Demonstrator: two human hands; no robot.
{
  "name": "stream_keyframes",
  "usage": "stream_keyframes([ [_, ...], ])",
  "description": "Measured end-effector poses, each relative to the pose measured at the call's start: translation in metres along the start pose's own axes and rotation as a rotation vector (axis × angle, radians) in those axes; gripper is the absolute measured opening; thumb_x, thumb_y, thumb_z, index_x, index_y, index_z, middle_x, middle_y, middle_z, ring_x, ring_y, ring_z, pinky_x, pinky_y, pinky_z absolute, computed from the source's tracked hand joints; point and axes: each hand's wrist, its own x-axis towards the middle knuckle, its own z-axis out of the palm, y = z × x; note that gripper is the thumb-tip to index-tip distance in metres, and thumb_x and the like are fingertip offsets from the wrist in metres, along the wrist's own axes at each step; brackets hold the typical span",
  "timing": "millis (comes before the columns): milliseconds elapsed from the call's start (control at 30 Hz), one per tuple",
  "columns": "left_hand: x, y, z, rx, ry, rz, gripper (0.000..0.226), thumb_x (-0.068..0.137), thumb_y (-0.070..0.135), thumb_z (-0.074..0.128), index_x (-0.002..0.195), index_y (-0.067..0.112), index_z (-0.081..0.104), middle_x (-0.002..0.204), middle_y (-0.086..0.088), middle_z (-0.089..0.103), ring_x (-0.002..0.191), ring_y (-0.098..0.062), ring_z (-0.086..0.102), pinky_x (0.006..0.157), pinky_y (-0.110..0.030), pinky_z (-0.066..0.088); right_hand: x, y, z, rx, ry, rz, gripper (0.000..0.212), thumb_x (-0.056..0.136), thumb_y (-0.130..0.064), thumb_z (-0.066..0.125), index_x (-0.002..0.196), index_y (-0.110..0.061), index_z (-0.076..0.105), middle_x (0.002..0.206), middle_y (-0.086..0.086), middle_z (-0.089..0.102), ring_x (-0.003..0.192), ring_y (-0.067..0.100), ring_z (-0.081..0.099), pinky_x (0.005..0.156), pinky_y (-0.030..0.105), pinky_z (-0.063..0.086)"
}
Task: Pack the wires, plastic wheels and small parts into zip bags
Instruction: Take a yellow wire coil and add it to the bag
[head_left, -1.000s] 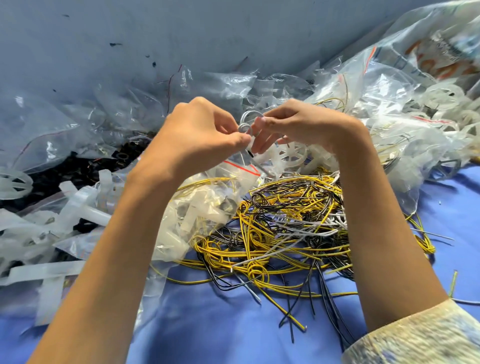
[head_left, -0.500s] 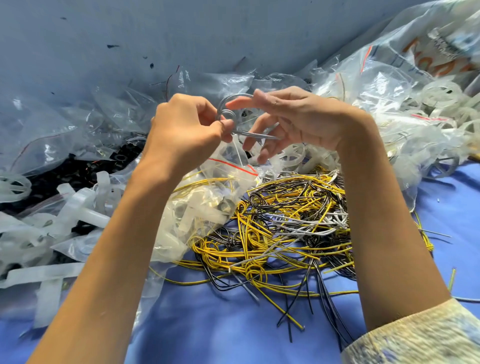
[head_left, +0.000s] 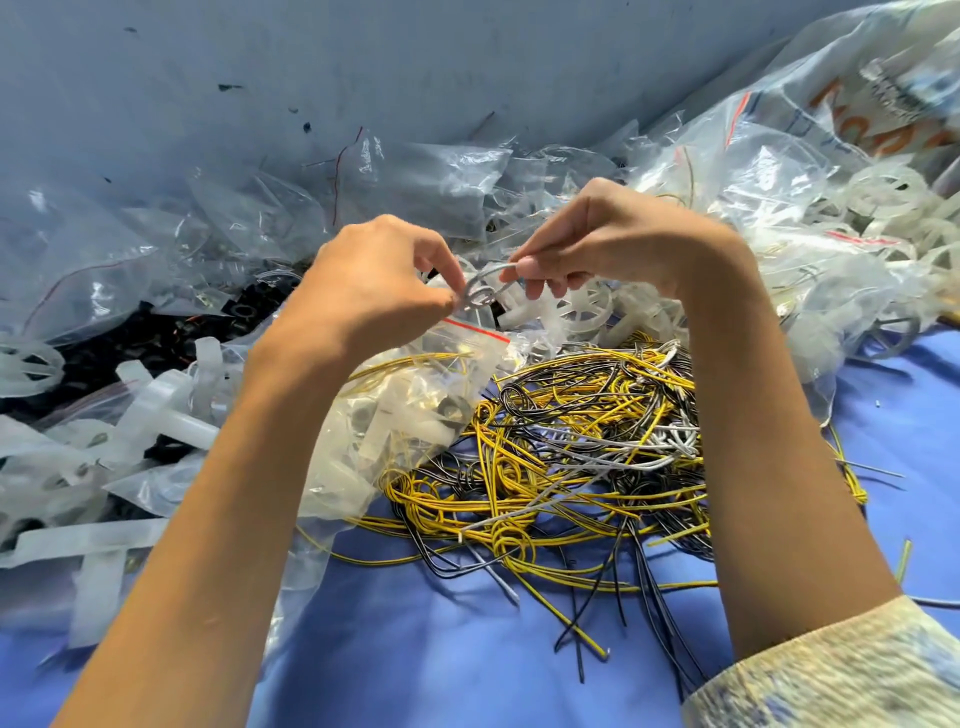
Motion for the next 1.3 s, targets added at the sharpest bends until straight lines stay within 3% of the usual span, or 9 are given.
stream_keyframes([
  [167, 0.000, -0.005, -0.001, 0.013, -0.182, -0.023, 0.007, 0.079, 0.038, 0.070, 0.082, 0.032, 0.074, 0.080, 0.015, 0.062, 0.073, 0.006, 0.051, 0.058, -0.014, 0.036, 0.010, 0.000, 0.012, -0.009, -0.091, 0.118, 0.013, 0.084, -0.015, 0.068, 0.096, -0.016, 0.074, 0.077, -0.004, 0.075, 0.066, 0.002, 0.066, 0.059, 0.011, 0.050],
  [300, 0.001, -0.005, -0.002, 0.008, -0.061, -0.048, 0.009, 0.080, 0.026, 0.067, 0.084, 0.026, 0.075, 0.068, 0.011, 0.059, 0.063, 0.000, 0.050, 0.054, -0.016, 0.036, 0.014, -0.003, 0.017, -0.023, -0.087, 0.113, 0.015, 0.088, -0.010, 0.064, 0.098, -0.017, 0.073, 0.081, -0.005, 0.075, 0.067, 0.001, 0.068, 0.060, 0.011, 0.050],
  [433, 0.000, 0.000, -0.003, -0.091, 0.063, -0.070, 0.018, 0.080, 0.021, 0.059, 0.080, 0.030, 0.074, 0.084, 0.002, 0.070, 0.081, -0.016, 0.061, 0.070, -0.023, 0.045, 0.020, -0.010, 0.029, -0.014, -0.074, 0.029, 0.018, 0.088, -0.013, 0.064, 0.105, -0.018, 0.071, 0.073, -0.013, 0.073, 0.066, 0.002, 0.068, 0.059, 0.010, 0.049],
  [567, -0.001, 0.007, -0.003, -0.189, 0.120, -0.074, 0.018, 0.072, 0.026, 0.057, 0.077, 0.029, 0.074, 0.080, 0.003, 0.072, 0.084, -0.017, 0.065, 0.075, -0.026, 0.050, 0.028, -0.020, 0.045, -0.157, -0.092, -0.029, 0.032, 0.089, -0.008, 0.060, 0.076, -0.037, 0.068, 0.054, -0.016, 0.065, 0.053, -0.004, 0.060, 0.056, 0.009, 0.047],
  [700, -0.002, 0.009, -0.005, -0.263, 0.165, -0.065, 0.021, 0.069, 0.027, 0.055, 0.076, 0.028, 0.074, 0.078, 0.004, 0.072, 0.080, -0.016, 0.064, 0.074, -0.023, 0.047, 0.039, -0.026, 0.065, -0.387, -0.169, -0.089, 0.015, 0.087, -0.006, 0.060, 0.099, -0.005, 0.070, 0.095, 0.017, 0.069, 0.092, 0.024, 0.065, 0.082, 0.037, 0.051],
  [800, -0.001, 0.007, -0.007, -0.262, 0.180, -0.074, 0.024, 0.066, 0.028, 0.053, 0.076, 0.028, 0.074, 0.076, 0.003, 0.071, 0.072, -0.015, 0.062, 0.065, -0.019, 0.046, 0.039, -0.030, 0.073, -0.257, -0.194, -0.148, 0.014, 0.090, -0.007, 0.060, 0.102, -0.012, 0.067, 0.099, 0.005, 0.068, 0.097, 0.018, 0.062, 0.089, 0.037, 0.049],
  [1000, 0.001, 0.002, -0.009, -0.241, 0.240, -0.068, 0.016, 0.078, 0.024, 0.059, 0.078, 0.026, 0.075, 0.069, 0.011, 0.068, 0.061, 0.006, 0.055, 0.057, -0.012, 0.040, 0.035, -0.026, 0.063, -0.074, -0.175, -0.142, 0.028, 0.091, 0.001, 0.056, 0.066, -0.013, 0.055, 0.050, -0.020, 0.044, 0.047, -0.004, 0.037, 0.048, 0.010, 0.030],
  [1133, 0.002, 0.002, -0.008, -0.248, 0.240, -0.059, 0.016, 0.076, 0.025, 0.060, 0.076, 0.027, 0.075, 0.061, 0.016, 0.063, 0.051, 0.008, 0.053, 0.055, -0.014, 0.040, 0.038, -0.028, 0.070, -0.115, -0.188, -0.177, 0.006, 0.091, 0.001, 0.057, 0.092, -0.002, 0.063, 0.082, 0.007, 0.063, 0.069, 0.000, 0.052, 0.066, 0.017, 0.044],
  [1300, 0.003, 0.001, -0.007, -0.239, 0.242, -0.067, 0.019, 0.076, 0.020, 0.057, 0.081, 0.023, 0.076, 0.061, 0.014, 0.061, 0.052, 0.004, 0.052, 0.056, -0.016, 0.040, 0.038, -0.028, 0.072, -0.073, -0.221, -0.082, 0.024, 0.093, -0.003, 0.056, 0.114, 0.009, 0.057, 0.104, 0.025, 0.064, 0.086, 0.014, 0.055, 0.082, 0.033, 0.050],
])
